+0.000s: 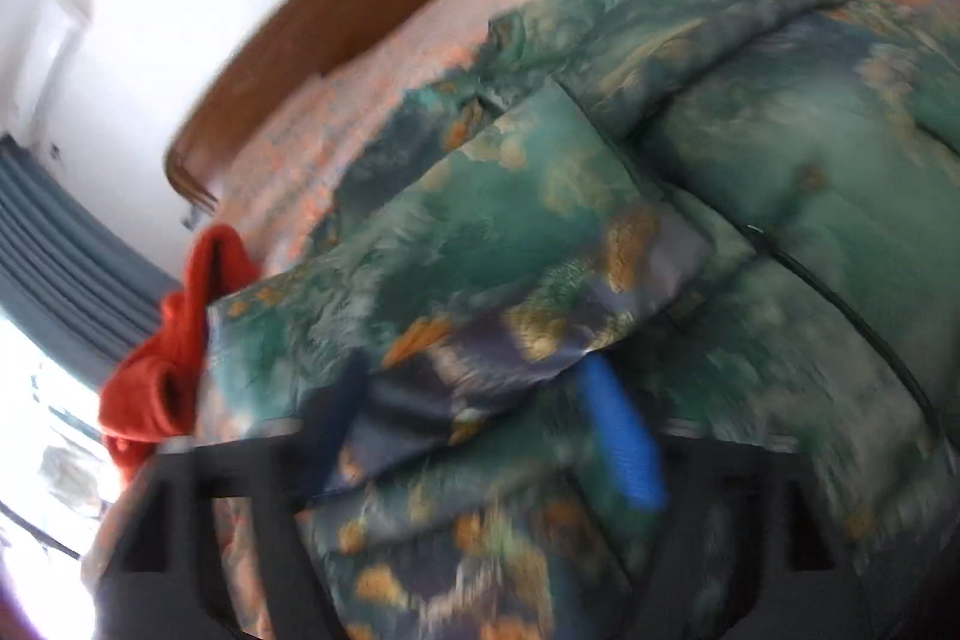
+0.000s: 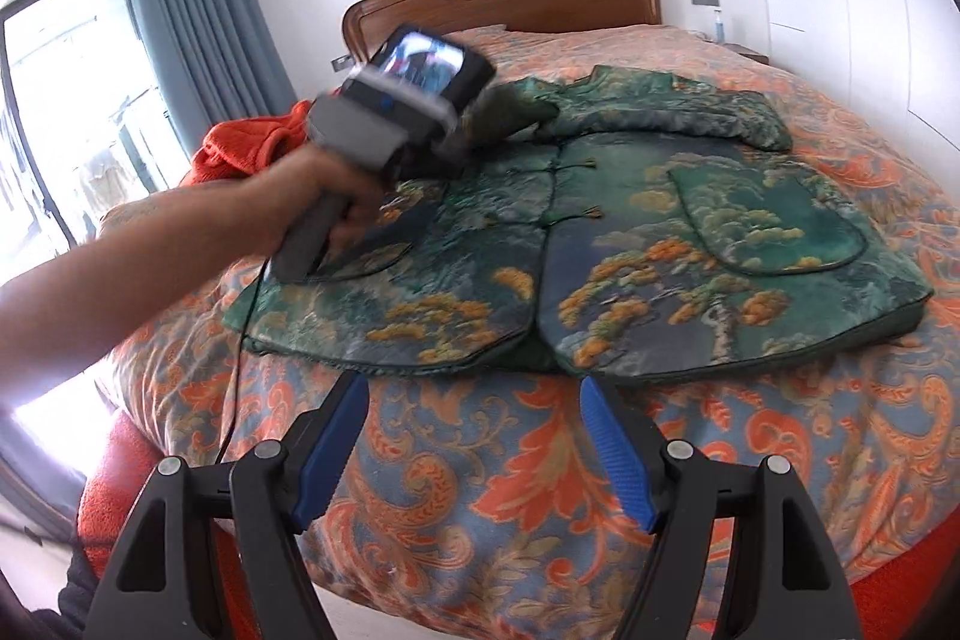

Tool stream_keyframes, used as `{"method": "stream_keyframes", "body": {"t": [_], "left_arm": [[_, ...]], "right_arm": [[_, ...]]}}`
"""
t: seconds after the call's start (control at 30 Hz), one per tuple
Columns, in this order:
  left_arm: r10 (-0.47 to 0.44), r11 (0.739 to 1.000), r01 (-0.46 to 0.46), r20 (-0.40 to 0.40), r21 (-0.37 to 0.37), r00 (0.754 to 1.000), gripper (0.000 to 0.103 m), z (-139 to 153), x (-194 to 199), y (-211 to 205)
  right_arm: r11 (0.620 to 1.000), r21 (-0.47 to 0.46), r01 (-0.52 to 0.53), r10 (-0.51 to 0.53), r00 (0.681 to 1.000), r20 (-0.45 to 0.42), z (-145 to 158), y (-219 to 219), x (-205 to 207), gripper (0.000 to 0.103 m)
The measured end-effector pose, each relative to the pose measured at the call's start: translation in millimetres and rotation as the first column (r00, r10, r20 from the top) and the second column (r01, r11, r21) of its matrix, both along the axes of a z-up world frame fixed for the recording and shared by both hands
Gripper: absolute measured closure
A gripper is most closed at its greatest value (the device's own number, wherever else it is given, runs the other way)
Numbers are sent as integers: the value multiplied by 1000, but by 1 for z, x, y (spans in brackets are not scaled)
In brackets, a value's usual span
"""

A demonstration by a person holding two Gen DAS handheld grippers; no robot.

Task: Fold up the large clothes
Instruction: 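Fold the jacket side panel inward over the body with the left gripper, then grasp the folded jacket edge with the right gripper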

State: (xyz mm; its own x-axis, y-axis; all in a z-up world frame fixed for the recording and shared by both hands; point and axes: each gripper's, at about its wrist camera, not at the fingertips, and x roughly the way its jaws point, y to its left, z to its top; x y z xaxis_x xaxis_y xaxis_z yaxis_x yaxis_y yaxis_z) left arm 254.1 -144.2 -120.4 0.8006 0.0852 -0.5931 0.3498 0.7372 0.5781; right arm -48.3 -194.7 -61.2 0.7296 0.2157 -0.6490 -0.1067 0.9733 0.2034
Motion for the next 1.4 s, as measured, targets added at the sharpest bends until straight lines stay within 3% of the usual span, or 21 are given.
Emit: {"method": "stream_keyframes", "body": {"t": [0.1,0.2,0.27,0.4,0.5,0.67,0.73,0.77,0.8,0.93,1.03,1.13,1.27,1.4], "left_arm": [[-13,997,10,-34,-81,999,9,12,-29,18],[32,983,-44,-68,-180,997,8,23,-60,47],[76,968,-92,-77,-234,994,8,28,-76,68],[160,919,-193,-123,-345,979,7,30,-98,108],[213,872,-262,-161,-413,964,7,34,-111,137],[283,807,-347,-203,-479,937,7,33,-131,173],[304,792,-371,-213,-485,929,7,29,-139,185],[316,785,-385,-221,-485,923,7,27,-141,190],[324,780,-397,-229,-484,918,7,25,-142,194],[337,750,-427,-264,-505,904,7,22,-147,203],[324,738,-417,-264,-530,908,7,29,-147,198],[307,736,-394,-248,-551,919,7,38,-148,188],[270,745,-353,-227,-567,936,7,48,-149,175],[233,781,-313,-213,-541,949,7,48,-149,160]], "right_arm": [[1000,6,29,-29,999,13,8,-16,10,28],[998,26,58,-58,998,18,19,-37,41,28],[995,68,75,-75,997,-5,28,-52,75,28],[969,242,47,-25,995,-94,36,-65,168,28],[945,325,29,26,986,-163,21,-61,247,28],[927,367,76,51,945,-324,-36,-40,354,28],[928,366,70,70,932,-357,-54,-31,370,46],[937,344,66,68,929,-363,-56,-26,373,70],[944,326,55,68,932,-356,-55,-23,374,84],[964,266,-29,88,973,-212,-9,-17,364,86],[982,184,-31,49,994,-95,32,-25,372,86],[993,120,-10,15,999,-45,51,-38,396,86],[998,13,59,-58,997,-59,36,-59,424,86],[990,40,138,-132,984,-117,4,-86,420,86]]}}
